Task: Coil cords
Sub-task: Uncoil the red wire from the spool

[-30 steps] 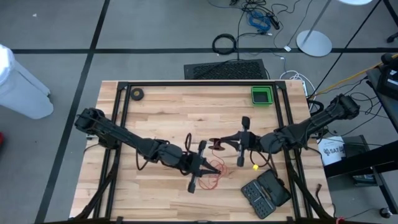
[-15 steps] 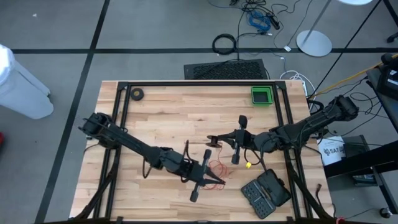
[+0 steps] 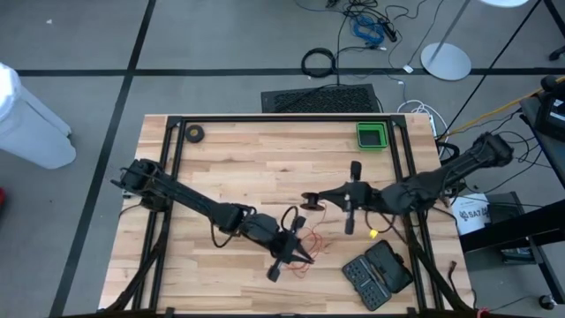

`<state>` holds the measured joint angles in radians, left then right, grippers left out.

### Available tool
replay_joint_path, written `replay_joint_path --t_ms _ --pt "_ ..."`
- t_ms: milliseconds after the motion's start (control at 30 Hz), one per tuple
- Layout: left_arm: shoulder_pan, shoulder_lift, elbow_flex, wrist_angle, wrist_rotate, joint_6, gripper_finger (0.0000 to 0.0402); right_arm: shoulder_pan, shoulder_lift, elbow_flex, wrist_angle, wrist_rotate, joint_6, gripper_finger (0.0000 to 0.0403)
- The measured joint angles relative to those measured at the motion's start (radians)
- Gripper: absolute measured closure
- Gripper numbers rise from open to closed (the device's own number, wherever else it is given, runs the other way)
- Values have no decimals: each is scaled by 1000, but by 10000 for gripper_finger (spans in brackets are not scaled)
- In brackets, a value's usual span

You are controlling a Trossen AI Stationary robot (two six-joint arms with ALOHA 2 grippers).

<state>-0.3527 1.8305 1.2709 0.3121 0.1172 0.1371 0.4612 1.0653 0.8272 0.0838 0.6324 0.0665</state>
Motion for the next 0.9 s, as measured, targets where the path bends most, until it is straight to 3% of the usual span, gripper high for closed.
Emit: replay_joint_path --t_ms 300,600,900 --pt "-4 0 0 -158 -23 -80 301 76 -55 0 -48 0 0 403" --pt "-6 -11 0 -354 -32 -155 295 91 -69 0 -52 0 0 403" --pt "-11 -147 0 -402 -272 -153 295 91 -69 0 -58 1 0 403"
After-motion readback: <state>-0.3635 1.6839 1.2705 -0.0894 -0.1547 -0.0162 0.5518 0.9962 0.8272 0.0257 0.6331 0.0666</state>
